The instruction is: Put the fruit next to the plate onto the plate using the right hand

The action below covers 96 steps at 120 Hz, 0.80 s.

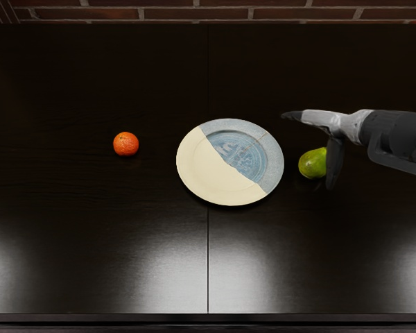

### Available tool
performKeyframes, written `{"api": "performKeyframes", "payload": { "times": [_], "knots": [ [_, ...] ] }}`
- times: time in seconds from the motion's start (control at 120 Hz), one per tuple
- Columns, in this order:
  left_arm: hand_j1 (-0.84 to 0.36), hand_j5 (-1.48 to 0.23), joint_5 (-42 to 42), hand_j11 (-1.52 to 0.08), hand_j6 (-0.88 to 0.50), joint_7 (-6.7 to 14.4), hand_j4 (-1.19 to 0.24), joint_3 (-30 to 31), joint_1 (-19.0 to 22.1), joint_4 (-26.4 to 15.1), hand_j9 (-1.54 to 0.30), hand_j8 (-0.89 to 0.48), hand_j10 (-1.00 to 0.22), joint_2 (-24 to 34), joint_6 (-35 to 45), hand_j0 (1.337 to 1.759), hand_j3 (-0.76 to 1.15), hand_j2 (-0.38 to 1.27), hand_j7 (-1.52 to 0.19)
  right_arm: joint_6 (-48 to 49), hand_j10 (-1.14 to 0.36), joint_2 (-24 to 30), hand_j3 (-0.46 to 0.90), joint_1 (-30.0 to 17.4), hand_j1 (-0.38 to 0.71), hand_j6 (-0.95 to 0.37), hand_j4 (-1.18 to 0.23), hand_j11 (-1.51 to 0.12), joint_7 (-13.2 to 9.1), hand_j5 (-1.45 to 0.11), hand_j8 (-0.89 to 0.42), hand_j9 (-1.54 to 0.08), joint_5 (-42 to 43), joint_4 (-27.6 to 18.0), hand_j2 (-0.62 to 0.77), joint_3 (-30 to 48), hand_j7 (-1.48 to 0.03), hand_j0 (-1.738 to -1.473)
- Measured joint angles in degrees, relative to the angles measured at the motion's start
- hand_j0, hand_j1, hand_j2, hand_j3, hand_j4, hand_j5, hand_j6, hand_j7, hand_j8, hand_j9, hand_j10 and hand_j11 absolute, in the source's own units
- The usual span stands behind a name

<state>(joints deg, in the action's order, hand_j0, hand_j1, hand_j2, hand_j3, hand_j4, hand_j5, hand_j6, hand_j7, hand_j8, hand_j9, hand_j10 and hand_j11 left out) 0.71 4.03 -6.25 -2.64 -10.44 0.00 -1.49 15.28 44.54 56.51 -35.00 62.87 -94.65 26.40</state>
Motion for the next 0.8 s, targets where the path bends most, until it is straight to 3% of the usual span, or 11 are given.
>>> {"api": "performKeyframes", "payload": {
  "times": [0.592,0.8],
  "knots": [
    [0.33,-0.02,0.0,-0.02,-0.02,-0.01,-0.02,0.0,0.0,0.01,-0.02,-0.02,-0.02,0.0,0.0,1.658,0.0,0.0,-0.02,-7.97,-0.09,-2.22,0.0,-4.71,-0.25,-0.09,-0.09,-0.11,0.0,-0.11,-0.09,-0.11,4.8,4.09,-0.01,-0.48,-0.11,-1.658],
    [0.33,-0.02,0.0,-0.02,-0.02,-0.02,-0.02,0.0,0.0,0.01,-0.02,-0.02,-0.02,0.0,0.0,1.658,0.0,0.0,-0.02,-9.87,-0.13,-5.51,0.0,-5.15,-0.2,-0.13,-0.13,-0.16,0.0,-0.16,-0.13,-0.16,7.47,5.93,-0.02,-2.45,-0.16,-1.658]
  ]
}}
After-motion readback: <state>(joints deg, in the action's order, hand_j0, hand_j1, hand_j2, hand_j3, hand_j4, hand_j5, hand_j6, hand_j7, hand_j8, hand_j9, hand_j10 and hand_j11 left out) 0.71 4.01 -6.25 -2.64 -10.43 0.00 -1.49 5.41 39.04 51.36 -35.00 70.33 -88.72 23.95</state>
